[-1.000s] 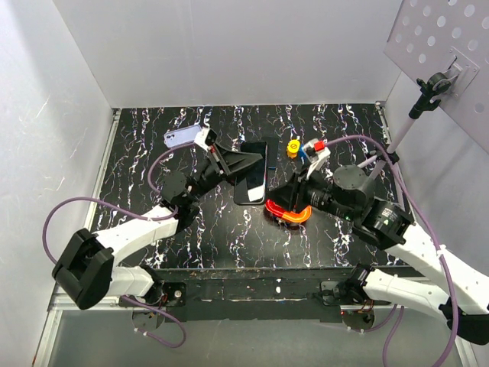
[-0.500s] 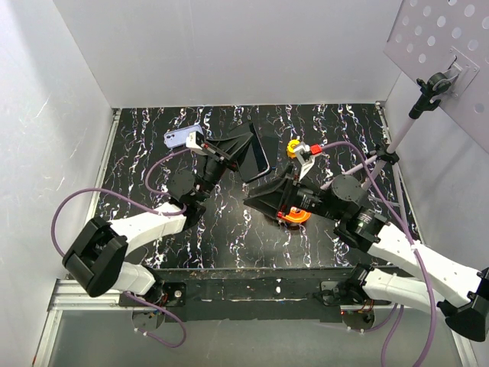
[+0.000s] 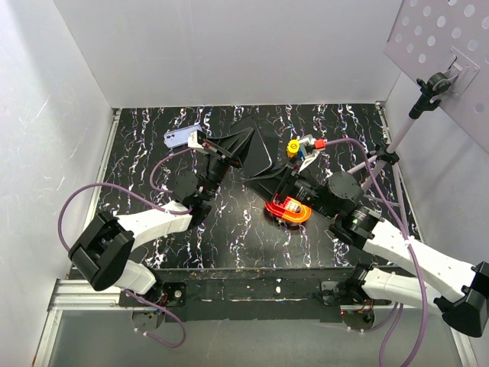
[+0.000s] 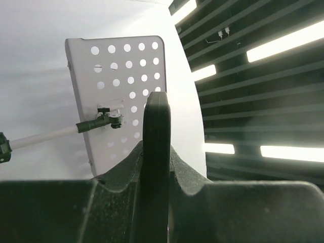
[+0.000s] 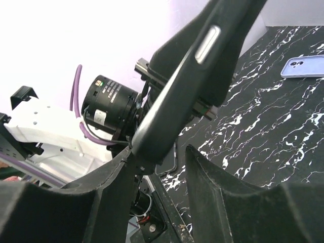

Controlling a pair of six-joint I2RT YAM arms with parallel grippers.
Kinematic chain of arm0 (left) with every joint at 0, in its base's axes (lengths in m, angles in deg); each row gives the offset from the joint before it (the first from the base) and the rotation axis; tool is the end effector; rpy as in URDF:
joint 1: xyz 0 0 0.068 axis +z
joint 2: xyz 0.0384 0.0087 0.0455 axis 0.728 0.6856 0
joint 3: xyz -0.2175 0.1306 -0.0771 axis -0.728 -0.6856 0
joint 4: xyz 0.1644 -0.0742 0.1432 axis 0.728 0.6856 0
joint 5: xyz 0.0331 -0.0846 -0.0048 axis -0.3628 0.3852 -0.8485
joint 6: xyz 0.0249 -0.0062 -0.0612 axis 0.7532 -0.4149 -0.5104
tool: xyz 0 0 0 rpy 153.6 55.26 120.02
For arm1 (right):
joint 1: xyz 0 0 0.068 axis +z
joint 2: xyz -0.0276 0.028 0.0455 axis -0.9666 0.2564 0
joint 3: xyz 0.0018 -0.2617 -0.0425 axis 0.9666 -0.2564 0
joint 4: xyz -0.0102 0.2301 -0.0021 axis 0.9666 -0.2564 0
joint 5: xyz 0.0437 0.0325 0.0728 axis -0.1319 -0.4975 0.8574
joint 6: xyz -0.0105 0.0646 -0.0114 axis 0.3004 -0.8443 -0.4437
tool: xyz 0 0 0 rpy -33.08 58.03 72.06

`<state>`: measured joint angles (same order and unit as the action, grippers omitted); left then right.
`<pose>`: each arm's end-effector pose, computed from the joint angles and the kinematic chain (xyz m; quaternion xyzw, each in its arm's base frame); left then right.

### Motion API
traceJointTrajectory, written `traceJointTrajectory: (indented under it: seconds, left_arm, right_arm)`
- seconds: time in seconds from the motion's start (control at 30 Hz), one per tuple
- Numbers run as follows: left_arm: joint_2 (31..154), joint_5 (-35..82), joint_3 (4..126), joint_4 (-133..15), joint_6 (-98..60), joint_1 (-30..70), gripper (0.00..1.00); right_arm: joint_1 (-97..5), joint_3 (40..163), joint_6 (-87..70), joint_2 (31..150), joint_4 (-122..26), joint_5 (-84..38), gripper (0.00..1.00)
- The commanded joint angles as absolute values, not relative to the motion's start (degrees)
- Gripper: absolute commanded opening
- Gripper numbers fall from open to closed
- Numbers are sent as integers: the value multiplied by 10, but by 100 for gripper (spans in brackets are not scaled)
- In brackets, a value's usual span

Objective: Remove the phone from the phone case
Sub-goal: Remove the phone case from the phone.

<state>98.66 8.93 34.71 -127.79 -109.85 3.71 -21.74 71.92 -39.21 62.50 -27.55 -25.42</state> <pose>0.2158 -0.1933 0.3463 -0.2812 0.3980 -0.8245 0.2877 0.1192 0.1683 0.3798 -0.1212 0.6121 0.5749 0.5293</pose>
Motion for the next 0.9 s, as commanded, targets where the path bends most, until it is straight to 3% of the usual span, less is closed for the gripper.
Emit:
traceJointTrajectory:
  seconds: [0.0, 0.13, 0.27, 0.4, 0.57, 0.73, 0.87]
  left_arm:
    - [988, 60, 369, -1358, -1099, 26, 0]
    - [987, 56, 370, -1360, -1094, 22, 0]
    - [988, 55, 373, -1364, -1092, 19, 0]
    - [981, 62, 381, -1347, -1101, 19, 0]
    - [954, 104, 389, -1261, -1154, 18, 0]
    - [915, 227, 403, -1169, -1195, 19, 0]
    - [915, 274, 399, -1231, -1190, 19, 0]
  right_arm:
    - [-213, 756, -379, 639, -232, -276, 49]
    - [-210, 760, -378, 646, -224, -283, 45]
    - [-207, 764, -375, 651, -245, -302, 34]
    - [-188, 766, -342, 662, -264, -330, 29]
    - [-168, 776, -251, 670, -319, -377, 1]
    - [-167, 767, -81, 668, -379, -415, 1]
    - [-177, 761, -4, 662, -404, -421, 1]
